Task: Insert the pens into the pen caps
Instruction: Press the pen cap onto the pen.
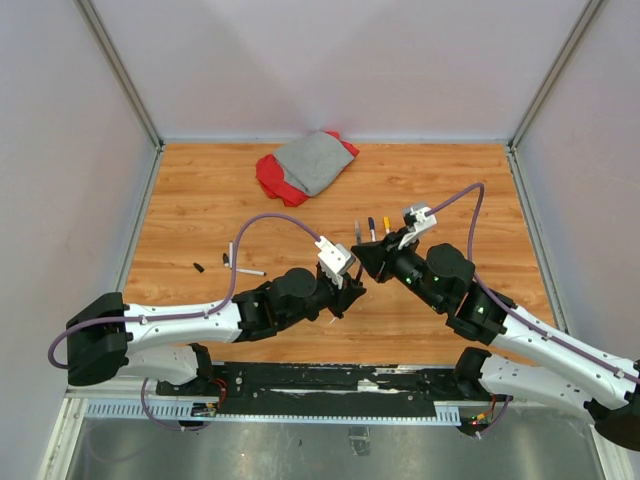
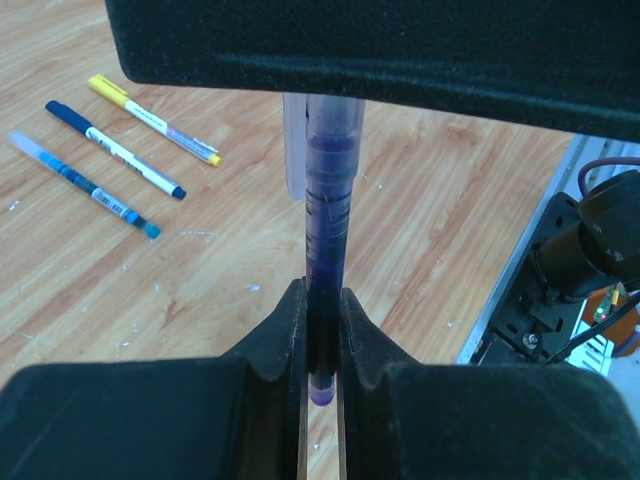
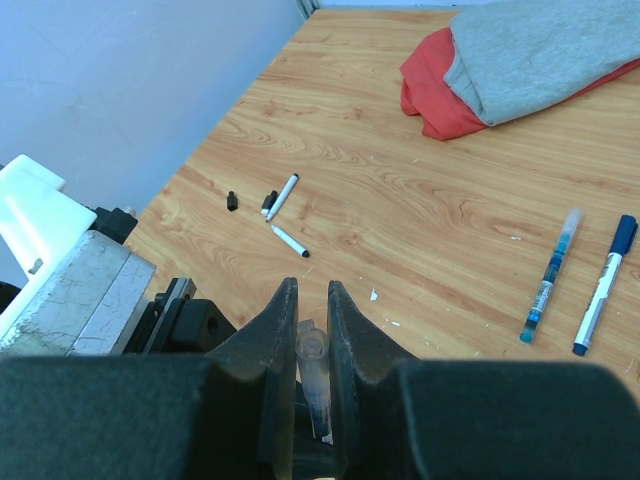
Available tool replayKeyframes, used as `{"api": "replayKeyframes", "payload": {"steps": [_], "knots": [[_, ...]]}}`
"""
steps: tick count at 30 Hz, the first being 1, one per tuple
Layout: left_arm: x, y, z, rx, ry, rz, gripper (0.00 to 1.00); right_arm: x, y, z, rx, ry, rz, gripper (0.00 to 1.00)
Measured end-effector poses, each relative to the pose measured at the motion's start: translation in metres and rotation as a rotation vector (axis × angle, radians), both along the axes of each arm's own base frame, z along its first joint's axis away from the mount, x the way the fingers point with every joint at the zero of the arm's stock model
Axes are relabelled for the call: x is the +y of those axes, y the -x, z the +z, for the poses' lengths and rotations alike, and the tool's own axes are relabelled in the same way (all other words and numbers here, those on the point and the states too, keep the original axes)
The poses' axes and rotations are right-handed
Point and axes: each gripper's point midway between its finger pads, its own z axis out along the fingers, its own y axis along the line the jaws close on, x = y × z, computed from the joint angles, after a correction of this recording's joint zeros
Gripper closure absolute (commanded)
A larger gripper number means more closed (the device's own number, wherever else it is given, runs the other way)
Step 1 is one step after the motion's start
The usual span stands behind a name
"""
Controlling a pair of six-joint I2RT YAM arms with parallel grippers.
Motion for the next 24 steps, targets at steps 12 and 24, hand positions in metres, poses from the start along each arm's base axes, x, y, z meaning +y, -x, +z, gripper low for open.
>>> {"api": "replayKeyframes", "payload": {"steps": [12,24], "knots": [[0.0016,0.0023,0.0040,0.011,0.011,-0.003,0.99,0.0063,0.0015,0.0005,0.001,-0.034,0.021,1.00],[0.0034,0.0068,0.0043,0.032,0.011,-0.016,0.99,0.0072,0.0020,-0.0025,-0.014,0.073,-0.018,1.00]]}}
